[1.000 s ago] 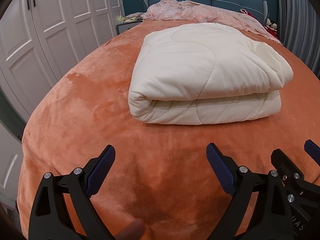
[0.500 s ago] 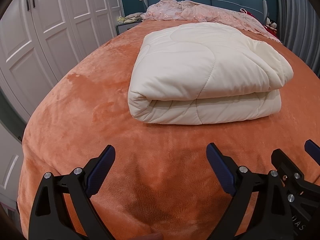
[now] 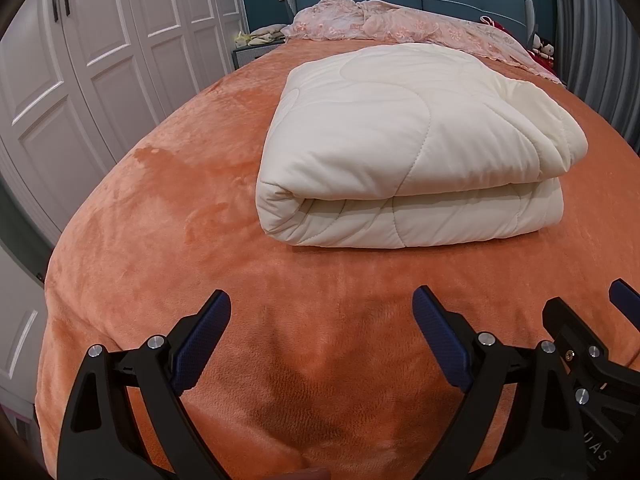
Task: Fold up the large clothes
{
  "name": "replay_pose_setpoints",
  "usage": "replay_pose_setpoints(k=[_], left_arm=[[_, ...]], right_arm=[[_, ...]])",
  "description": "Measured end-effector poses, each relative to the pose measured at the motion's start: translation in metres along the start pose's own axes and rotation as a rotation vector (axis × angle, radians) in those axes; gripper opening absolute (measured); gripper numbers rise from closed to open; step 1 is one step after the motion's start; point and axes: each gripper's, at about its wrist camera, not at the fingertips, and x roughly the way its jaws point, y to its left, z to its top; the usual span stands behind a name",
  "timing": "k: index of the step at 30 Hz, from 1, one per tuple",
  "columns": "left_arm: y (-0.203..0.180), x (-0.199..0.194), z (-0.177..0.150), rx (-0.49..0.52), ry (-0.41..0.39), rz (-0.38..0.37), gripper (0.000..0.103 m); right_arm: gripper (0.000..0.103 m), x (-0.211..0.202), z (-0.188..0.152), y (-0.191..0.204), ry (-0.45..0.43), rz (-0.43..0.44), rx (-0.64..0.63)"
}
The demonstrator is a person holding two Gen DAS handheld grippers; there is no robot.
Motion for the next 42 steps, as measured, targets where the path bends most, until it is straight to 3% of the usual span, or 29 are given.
replay_pose_setpoints(k=[42], left_arm=[[0.0088, 0.0076, 0.0088, -0.004, 0.022, 0.011, 0.089]], right_arm=[[0.086, 0.0087, 0.0077, 0.0037, 0.02, -0.003, 0.004]])
